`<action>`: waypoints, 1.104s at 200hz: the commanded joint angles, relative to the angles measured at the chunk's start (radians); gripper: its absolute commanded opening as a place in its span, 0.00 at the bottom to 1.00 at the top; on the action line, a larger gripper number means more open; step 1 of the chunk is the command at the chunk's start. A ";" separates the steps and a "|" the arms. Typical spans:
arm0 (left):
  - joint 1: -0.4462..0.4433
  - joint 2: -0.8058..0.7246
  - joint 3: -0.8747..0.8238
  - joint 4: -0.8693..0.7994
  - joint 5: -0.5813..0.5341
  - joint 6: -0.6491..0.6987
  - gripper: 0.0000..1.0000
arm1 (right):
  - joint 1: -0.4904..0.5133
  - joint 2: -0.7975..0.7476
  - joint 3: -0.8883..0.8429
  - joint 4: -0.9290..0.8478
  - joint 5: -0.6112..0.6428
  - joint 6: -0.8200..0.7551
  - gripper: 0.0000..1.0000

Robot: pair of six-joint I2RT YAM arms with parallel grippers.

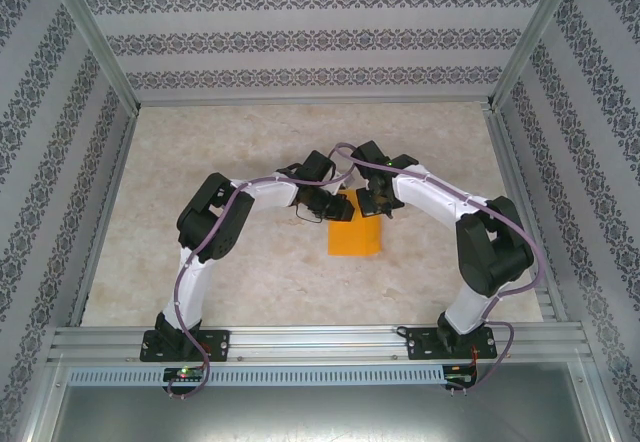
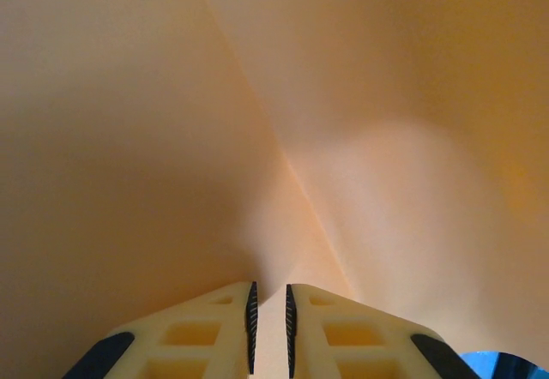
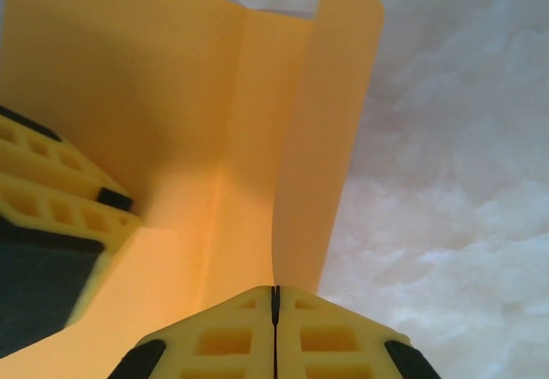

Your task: Fold a paper plane with a square sheet of paper (pick it up from the middle)

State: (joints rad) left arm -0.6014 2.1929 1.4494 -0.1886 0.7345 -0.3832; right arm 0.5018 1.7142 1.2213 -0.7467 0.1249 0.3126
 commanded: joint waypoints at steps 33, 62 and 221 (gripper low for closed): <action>0.033 -0.052 -0.053 0.057 0.029 -0.036 0.21 | 0.005 0.041 -0.006 0.081 -0.126 0.039 0.07; 0.057 -0.107 -0.073 0.044 0.025 -0.039 0.22 | -0.006 0.038 -0.028 0.129 -0.173 0.052 0.07; 0.110 -0.111 -0.140 0.022 -0.021 -0.056 0.19 | -0.007 0.098 -0.052 0.279 -0.357 0.093 0.07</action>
State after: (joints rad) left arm -0.5083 2.0724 1.3220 -0.1635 0.7212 -0.4355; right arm 0.4992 1.7878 1.1728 -0.4999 -0.1940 0.3916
